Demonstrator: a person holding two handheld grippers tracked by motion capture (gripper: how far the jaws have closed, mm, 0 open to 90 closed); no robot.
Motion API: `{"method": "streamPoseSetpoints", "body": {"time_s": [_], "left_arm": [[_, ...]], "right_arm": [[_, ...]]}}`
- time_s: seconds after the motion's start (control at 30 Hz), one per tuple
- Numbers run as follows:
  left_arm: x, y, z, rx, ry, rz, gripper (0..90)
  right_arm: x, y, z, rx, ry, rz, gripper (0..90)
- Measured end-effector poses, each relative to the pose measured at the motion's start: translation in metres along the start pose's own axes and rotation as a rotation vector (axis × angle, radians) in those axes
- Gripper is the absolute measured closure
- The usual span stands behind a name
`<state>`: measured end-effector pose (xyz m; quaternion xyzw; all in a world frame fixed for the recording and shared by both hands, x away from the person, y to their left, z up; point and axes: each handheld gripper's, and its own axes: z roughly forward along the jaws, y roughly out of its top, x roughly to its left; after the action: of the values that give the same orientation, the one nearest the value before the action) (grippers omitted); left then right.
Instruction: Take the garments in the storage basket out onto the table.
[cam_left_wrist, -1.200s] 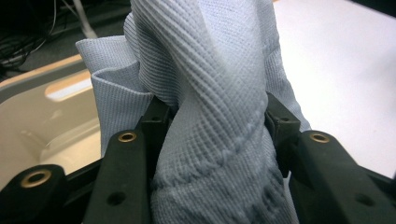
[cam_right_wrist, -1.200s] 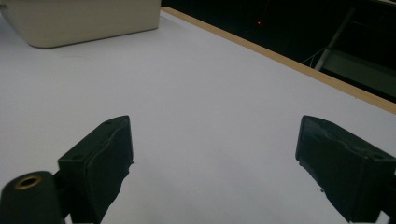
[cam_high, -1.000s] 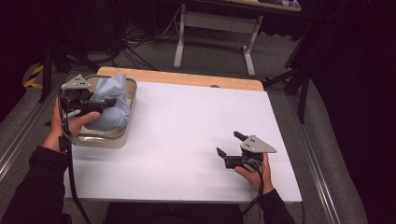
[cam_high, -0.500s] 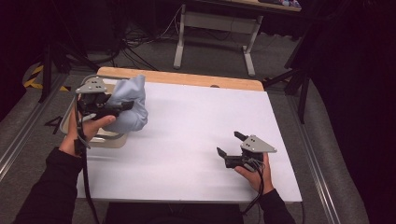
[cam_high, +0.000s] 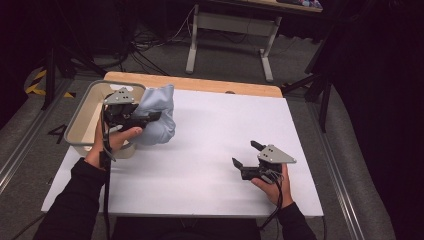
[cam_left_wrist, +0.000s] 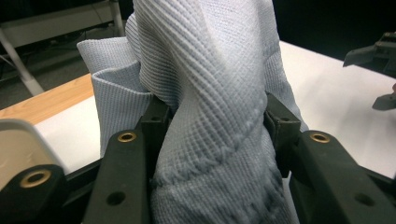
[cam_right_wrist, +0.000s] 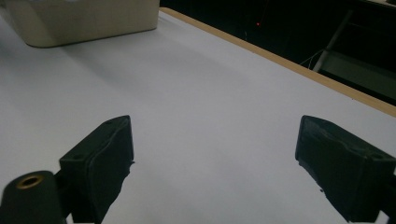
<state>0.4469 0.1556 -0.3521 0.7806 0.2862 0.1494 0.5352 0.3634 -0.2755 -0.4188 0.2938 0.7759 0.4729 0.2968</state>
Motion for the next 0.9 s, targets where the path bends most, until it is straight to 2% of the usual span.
{"method": "streamPoseSetpoints", "body": {"time_s": [0.1, 0.23, 0.3, 0.33, 0.43, 0.5, 0.57, 0.67, 0.9], "left_arm": [[-0.004, 0.000, 0.005, -0.002, -0.003, 0.006, 54.9], [-0.017, 0.001, 0.024, 0.008, -0.031, 0.032, 54.8], [-0.018, 0.001, 0.027, 0.003, -0.032, 0.033, 54.8], [-0.021, 0.001, 0.032, 0.005, -0.046, 0.028, 54.8], [-0.029, 0.000, 0.046, 0.019, -0.051, 0.051, 54.8], [-0.034, 0.000, 0.059, 0.034, -0.074, 0.058, 54.7], [-0.035, 0.000, 0.062, 0.037, -0.076, 0.061, 54.7], [-0.040, -0.001, 0.075, 0.058, -0.080, 0.079, 54.6], [-0.046, -0.006, 0.099, 0.086, -0.113, 0.073, 54.1]], "right_arm": [[0.000, 0.000, 0.000, 0.000, 0.001, 0.002, 12.2], [0.000, 0.000, 0.001, -0.003, 0.005, 0.005, 12.1], [0.000, 0.000, 0.001, -0.001, 0.005, 0.007, 12.1], [0.000, 0.000, 0.001, -0.001, 0.004, 0.006, 12.1], [0.000, 0.000, 0.002, 0.003, 0.006, 0.004, 12.0], [0.001, -0.001, 0.002, 0.004, 0.006, 0.005, 12.0], [0.001, -0.001, 0.002, 0.005, 0.006, 0.004, 12.0], [0.001, -0.001, 0.003, 0.006, 0.007, 0.004, 12.1], [0.001, -0.001, 0.004, 0.011, 0.011, 0.003, 12.0]]}}
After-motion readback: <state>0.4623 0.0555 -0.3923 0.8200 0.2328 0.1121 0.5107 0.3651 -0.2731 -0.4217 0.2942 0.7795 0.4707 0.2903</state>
